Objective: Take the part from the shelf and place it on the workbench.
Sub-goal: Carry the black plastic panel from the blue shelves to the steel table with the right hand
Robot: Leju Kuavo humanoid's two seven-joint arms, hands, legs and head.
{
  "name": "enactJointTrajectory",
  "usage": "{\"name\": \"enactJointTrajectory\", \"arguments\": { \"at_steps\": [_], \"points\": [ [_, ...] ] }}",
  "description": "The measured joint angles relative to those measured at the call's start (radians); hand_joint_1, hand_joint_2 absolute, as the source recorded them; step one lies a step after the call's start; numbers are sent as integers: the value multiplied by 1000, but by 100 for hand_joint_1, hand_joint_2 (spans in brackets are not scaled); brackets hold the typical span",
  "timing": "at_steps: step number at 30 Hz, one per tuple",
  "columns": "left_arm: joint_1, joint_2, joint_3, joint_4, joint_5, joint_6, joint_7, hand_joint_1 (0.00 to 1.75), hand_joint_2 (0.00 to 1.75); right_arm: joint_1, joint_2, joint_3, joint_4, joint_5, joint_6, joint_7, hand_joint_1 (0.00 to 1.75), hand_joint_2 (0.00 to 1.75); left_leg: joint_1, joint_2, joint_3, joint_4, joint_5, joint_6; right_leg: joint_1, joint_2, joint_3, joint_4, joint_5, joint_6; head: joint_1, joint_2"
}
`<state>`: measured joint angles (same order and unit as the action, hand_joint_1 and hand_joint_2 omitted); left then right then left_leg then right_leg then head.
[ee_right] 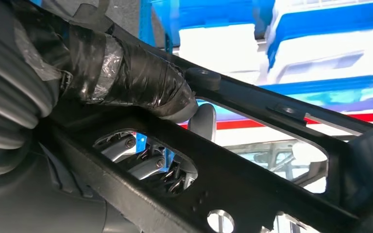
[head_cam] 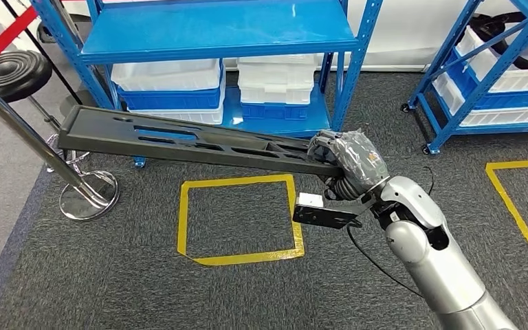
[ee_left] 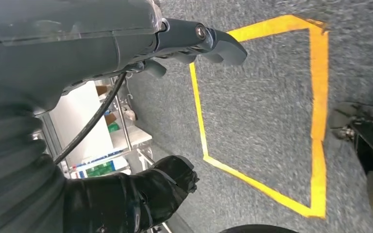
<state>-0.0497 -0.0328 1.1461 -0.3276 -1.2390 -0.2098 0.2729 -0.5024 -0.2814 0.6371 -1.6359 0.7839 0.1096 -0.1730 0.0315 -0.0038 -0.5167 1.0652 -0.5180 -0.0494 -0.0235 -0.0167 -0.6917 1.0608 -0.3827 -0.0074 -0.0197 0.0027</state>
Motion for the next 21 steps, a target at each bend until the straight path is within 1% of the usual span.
{"name": "enactJointTrajectory", "arguments": {
  "at_steps": [1,2,3,4,5,6,7,8,9,10,11,12,13,14,15,16,17,18,19,20,21],
  "points": [
    [0,0,1,-1,0,0,0,0,175,-1,0,0,0,0,0,1,175,175,-4,-3,14,-30,-17,6,1,0,-6,3,8,7,0,0],
    [0,1,2,-2,0,0,0,0,175,-2,1,0,0,0,1,1,175,175,-8,-4,16,-41,-18,18,1,1,-7,2,18,15,0,0],
    [0,1,2,-2,0,0,1,0,175,-2,1,0,1,-1,2,2,175,175,-8,-3,7,-38,-9,29,0,2,-9,-1,26,21,1,0],
    [-1,1,3,-2,0,0,1,0,175,-4,1,0,2,-1,3,3,175,175,-8,-1,0,-39,2,39,-2,3,-14,2,18,27,1,0],
    [-2,1,4,-3,0,0,2,0,175,-4,2,0,3,-2,4,4,175,175,-7,2,-11,-41,15,51,-4,5,-22,17,-10,32,1,0],
    [-3,1,4,-3,0,0,3,0,175,-5,2,0,4,-3,5,5,175,175,-6,5,-24,-43,30,61,-6,7,-33,49,-57,35,1,0],
    [-4,1,5,-3,0,0,4,0,175,-5,3,0,5,-4,6,6,175,175,-8,8,-40,-42,45,68,-6,8,-44,101,-116,37,1,0],
    [-5,1,6,-3,0,-1,5,0,175,-5,4,0,6,-4,8,8,175,175,-10,9,-57,-42,59,72,-6,9,-52,163,-166,39,1,0],
    [-5,1,7,-3,0,-1,7,0,175,-6,4,0,7,-5,9,9,175,175,-12,10,-76,-41,73,73,-6,10,-56,223,-193,40,1,0],
    [-5,1,9,-4,-1,-1,9,0,175,-6,4,0,8,-5,10,11,175,175,-14,10,-95,-40,88,73,-6,11,-50,266,-192,41,1,0],
    [-4,1,10,-5,-2,-2,10,0,175,-6,4,0,9,-6,11,13,175,175,-16,10,-114,-38,102,72,-5,12,-33,282,-169,40,1,0],
    [-4,1,11,-6,-2,-2,10,0,175,-6,4,0,10,-7,11,14,175,175,-18,10,-133,-37,115,70,-5,12,0,266,-139,37,1,0],
    [-4,1,12,-7,-3,-2,11,0,175,-8,4,0,11,-8,12,15,175,175,-18,10,-148,-35,128,68,-4,13,51,217,-120,32,1,0],
    [-4,1,12,-9,-3,-3,11,0,175,-10,5,0,11,-9,12,15,175,175,-20,9,-160,-34,139,64,-1,13,113,142,-127,26,1,0],
    [-4,1,13,-10,-3,-5,11,0,175,-14,7,0,11,-10,12,16,175,175,-21,9,-168,-34,151,59,3,13,169,64,-147,21,0,0],
    [-3,1,14,-11,-4,-6,10,0,175,-18,9,0,11,-11,13,16,175,175,-20,9,-171,-38,164,53,8,14,208,4,-168,17,0,0],
    [-2,1,16,-12,-5,-8,9,0,175,-21,10,0,11,-13,13,16,175,175,-19,9,-174,-44,178,47,13,13,226,-34,-180,13,0,0],
    [-1,1,19,-13,-6,-9,8,0,175,-23,11,0,12,-15,14,16,175,175,-18,8,-176,-53,194,41,15,12,220,-46,-173,7,0,0],
    [0,1,21,-13,-7,-10,7,0,175,-24,12,0,13,-17,15,16,175,175,-16,7,-181,-58,197,36,15,9,208,-49,-157,0,0,0],
    [1,0,23,-13,-8,-12,6,0,175,-26,14,0,14,-17,15,16,175,175,-15,6,-190,-49,175,31,13,7,193,-52,-142,-9,0,0],
    [3,0,25,-13,-8,-13,5,0,175,-26,17,0,14,-18,16,17,175,175,-14,5,-201,-23,131,28,11,4,177,-56,-124,-18,0,0]
  ]
}}
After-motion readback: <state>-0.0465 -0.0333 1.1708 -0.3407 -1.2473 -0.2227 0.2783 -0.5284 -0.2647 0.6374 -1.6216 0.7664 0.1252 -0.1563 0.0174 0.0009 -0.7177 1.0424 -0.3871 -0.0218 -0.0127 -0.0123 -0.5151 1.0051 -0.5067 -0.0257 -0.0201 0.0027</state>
